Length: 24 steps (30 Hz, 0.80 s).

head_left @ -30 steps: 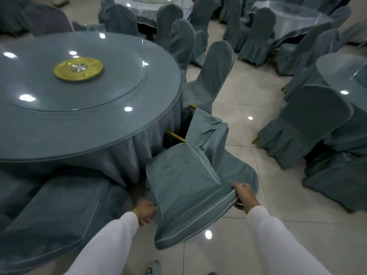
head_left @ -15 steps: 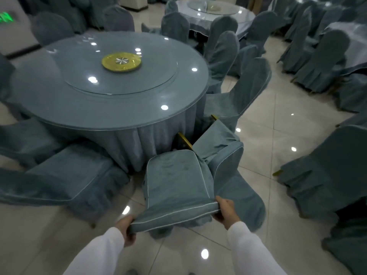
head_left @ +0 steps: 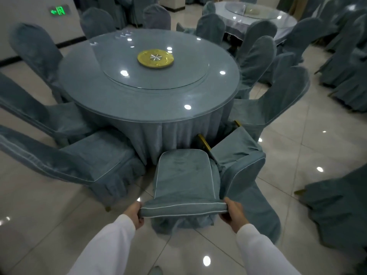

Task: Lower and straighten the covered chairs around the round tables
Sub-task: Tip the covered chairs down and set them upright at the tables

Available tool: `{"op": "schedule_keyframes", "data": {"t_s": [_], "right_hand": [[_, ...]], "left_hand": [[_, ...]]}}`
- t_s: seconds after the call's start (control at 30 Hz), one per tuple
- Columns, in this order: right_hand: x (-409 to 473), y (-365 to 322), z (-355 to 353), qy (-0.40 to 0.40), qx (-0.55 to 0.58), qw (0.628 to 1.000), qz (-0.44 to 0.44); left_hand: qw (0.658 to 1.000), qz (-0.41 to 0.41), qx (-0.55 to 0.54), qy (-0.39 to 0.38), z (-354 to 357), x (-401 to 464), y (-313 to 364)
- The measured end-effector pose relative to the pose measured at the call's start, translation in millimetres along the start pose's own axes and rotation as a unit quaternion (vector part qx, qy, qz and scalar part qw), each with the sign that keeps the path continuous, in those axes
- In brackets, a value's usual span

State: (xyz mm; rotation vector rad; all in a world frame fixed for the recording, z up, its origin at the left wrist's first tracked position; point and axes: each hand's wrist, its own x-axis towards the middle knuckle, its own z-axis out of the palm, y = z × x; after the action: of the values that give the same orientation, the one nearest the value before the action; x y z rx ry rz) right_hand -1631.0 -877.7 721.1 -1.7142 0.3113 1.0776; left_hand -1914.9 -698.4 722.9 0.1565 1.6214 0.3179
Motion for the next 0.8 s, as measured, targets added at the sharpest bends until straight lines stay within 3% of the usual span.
{"op": "schedule_keyframes", "data": {"t_s": [0.43, 0.8], "right_hand": [[1, -13, 38, -0.006, -0.037, 0.999, -0.006], [8, -10, 67, -0.037, -0.048, 0.998, 0.022]], "left_hand": [[1.0, -0.013, -0.009, 0.0, -24, 14, 25], [1.0, 0.025, 0.019, -0.002, -40, 31, 43]]}}
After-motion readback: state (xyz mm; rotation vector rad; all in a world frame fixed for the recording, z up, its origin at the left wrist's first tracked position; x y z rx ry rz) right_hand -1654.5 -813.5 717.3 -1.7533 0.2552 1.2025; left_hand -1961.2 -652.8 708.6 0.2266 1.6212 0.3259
